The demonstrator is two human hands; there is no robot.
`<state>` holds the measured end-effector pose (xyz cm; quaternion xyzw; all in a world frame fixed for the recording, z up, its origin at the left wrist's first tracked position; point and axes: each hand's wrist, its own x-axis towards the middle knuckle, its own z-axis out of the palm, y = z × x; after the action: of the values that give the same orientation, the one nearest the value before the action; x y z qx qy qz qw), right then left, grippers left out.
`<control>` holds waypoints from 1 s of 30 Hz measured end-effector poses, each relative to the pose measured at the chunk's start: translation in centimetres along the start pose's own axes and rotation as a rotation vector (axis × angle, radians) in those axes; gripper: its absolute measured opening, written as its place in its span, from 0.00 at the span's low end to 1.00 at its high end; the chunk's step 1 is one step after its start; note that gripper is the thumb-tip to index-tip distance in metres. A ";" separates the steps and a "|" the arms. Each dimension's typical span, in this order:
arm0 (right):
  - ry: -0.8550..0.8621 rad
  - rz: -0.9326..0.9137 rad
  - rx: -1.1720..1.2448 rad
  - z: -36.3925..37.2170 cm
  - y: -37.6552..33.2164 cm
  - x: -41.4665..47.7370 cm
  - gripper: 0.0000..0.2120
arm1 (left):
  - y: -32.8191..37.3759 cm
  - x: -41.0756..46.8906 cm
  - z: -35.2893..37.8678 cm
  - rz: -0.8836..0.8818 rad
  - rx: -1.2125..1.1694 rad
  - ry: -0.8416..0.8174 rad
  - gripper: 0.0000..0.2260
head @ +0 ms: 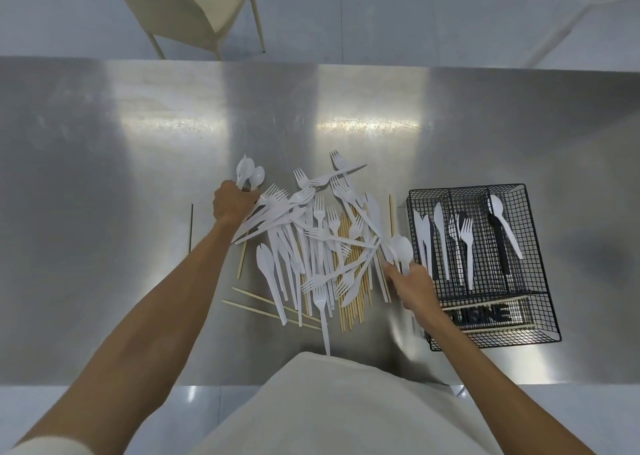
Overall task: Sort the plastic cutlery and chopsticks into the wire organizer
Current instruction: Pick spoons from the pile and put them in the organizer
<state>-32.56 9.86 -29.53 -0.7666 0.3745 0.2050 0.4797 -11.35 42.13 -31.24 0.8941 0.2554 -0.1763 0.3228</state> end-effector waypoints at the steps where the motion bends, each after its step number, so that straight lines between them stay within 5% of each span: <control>1: -0.002 0.002 0.003 0.0 0.1 0.0 0.13 | 0.0 0.2 -0.1 -0.002 -0.003 -0.013 0.20; 30: -0.050 -0.061 0.088 2.6 -4.3 -0.6 0.07 | -1.6 -1.6 -1.2 0.293 -0.202 -0.058 0.08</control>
<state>-29.52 13.52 -27.76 -0.7504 0.3475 0.1929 0.5281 -13.36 43.44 -30.43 0.8793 0.1294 -0.1263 0.4405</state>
